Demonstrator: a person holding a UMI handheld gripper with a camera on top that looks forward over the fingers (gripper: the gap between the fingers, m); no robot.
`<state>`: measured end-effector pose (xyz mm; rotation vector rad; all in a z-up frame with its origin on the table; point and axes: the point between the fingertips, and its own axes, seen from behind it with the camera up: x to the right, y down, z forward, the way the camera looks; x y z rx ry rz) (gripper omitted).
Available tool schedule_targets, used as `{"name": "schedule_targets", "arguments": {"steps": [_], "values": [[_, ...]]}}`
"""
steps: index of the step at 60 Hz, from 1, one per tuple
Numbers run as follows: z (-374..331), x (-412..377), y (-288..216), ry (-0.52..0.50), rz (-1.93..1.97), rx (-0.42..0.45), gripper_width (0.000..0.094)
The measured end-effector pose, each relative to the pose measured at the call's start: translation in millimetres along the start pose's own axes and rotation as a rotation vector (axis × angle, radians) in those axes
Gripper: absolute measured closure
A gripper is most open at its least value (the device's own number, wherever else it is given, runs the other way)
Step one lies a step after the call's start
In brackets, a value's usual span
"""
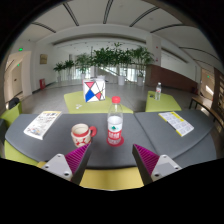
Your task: Pour water
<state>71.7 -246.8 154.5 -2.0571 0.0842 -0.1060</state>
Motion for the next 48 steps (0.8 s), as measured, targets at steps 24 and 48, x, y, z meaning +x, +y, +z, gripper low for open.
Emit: {"name": "schedule_targets", "arguments": {"steps": [24, 48], "values": [[-216.8, -28.1, 26.4, 0.024, -0.029, 0.072, 0.008], [-252.2, -27.7, 37.9, 0.046, -0.081, 0.105, 0.0079]]}}
